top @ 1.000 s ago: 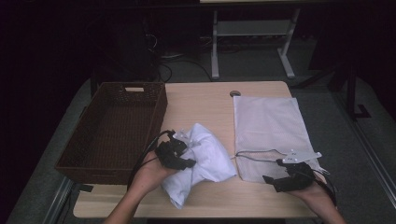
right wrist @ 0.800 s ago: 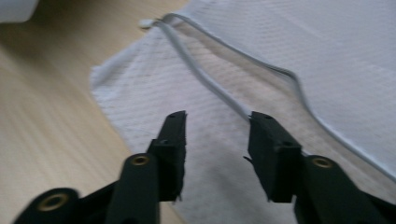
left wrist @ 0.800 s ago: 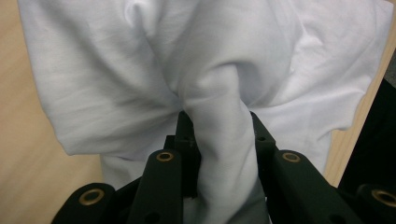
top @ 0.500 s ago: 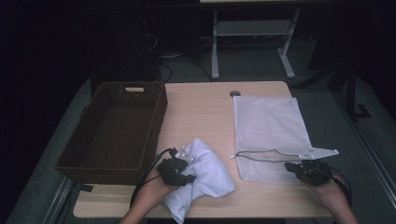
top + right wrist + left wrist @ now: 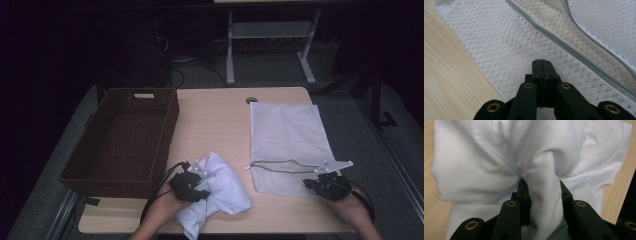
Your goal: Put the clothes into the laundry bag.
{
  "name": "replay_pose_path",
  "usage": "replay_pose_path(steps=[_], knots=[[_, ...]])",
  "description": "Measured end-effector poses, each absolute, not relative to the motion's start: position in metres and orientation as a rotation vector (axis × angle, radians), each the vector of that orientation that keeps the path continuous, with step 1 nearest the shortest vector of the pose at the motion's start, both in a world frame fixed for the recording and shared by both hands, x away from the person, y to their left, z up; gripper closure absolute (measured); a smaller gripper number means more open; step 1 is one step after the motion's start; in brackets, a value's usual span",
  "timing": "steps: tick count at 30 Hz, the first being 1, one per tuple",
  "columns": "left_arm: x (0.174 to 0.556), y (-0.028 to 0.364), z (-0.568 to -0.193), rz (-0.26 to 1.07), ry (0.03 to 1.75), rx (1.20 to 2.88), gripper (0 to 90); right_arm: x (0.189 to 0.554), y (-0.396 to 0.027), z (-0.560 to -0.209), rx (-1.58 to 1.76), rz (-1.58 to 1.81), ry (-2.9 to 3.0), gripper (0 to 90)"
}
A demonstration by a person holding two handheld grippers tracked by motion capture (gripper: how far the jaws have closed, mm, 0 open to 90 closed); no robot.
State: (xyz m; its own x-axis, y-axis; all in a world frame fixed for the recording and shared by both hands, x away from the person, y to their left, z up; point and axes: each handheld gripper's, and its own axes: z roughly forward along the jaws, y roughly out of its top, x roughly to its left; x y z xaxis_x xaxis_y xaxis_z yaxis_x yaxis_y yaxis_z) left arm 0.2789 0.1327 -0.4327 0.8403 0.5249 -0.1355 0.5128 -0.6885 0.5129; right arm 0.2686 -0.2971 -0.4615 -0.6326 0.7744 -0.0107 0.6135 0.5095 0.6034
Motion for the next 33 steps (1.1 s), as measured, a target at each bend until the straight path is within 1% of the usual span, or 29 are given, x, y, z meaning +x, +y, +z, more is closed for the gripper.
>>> replay_pose_path(steps=[16,27,33], knots=[[0.281,0.134,-0.434,0.010,0.758,2.466,70.7,0.287,-0.256,-0.464,1.101,0.872,2.494,89.8],[0.281,0.134,-0.434,0.001,0.758,2.464,70.7,0.305,-0.208,-0.464,1.004,0.907,2.549,89.8],[0.281,0.134,-0.434,0.000,0.758,2.464,70.7,0.308,-0.178,-0.464,0.917,0.913,2.590,89.8]])
